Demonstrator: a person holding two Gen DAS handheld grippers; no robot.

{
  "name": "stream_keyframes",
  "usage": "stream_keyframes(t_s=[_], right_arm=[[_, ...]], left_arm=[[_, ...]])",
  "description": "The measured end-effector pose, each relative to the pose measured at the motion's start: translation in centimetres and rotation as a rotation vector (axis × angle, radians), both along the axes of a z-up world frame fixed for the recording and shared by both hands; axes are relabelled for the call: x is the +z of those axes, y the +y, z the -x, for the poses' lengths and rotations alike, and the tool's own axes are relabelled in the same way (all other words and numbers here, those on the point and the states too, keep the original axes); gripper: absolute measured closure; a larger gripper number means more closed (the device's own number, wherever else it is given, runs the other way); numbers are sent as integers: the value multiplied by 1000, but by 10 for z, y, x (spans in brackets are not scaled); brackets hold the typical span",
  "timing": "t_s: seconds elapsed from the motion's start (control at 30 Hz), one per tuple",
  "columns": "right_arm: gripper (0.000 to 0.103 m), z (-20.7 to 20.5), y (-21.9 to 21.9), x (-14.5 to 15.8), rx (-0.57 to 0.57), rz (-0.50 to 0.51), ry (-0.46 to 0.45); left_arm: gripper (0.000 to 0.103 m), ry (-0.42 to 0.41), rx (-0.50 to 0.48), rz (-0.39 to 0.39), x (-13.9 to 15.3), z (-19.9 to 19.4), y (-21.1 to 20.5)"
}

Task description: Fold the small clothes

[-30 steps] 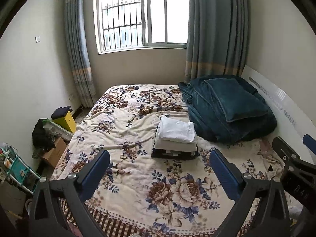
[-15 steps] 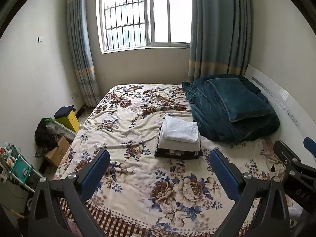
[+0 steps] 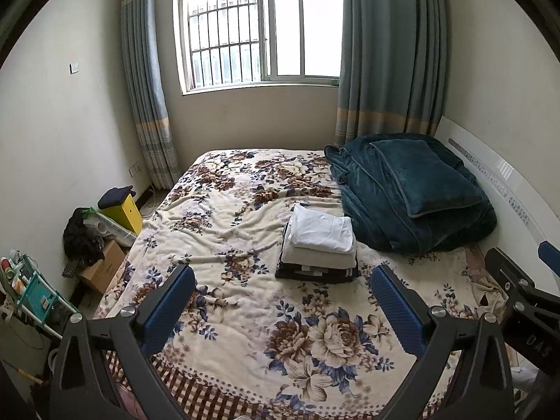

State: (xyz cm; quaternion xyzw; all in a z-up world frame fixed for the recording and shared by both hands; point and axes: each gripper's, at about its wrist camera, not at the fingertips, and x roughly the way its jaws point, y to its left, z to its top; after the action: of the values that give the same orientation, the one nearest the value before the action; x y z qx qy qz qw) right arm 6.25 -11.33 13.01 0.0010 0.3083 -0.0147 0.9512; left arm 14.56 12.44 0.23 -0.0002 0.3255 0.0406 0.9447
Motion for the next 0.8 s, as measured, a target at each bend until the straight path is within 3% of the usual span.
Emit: stream_keyframes(t_s=[0.8], right_arm=[[0, -2, -1, 0, 10, 1, 1]], left_arm=[[0, 1, 0, 0, 0, 3, -2]])
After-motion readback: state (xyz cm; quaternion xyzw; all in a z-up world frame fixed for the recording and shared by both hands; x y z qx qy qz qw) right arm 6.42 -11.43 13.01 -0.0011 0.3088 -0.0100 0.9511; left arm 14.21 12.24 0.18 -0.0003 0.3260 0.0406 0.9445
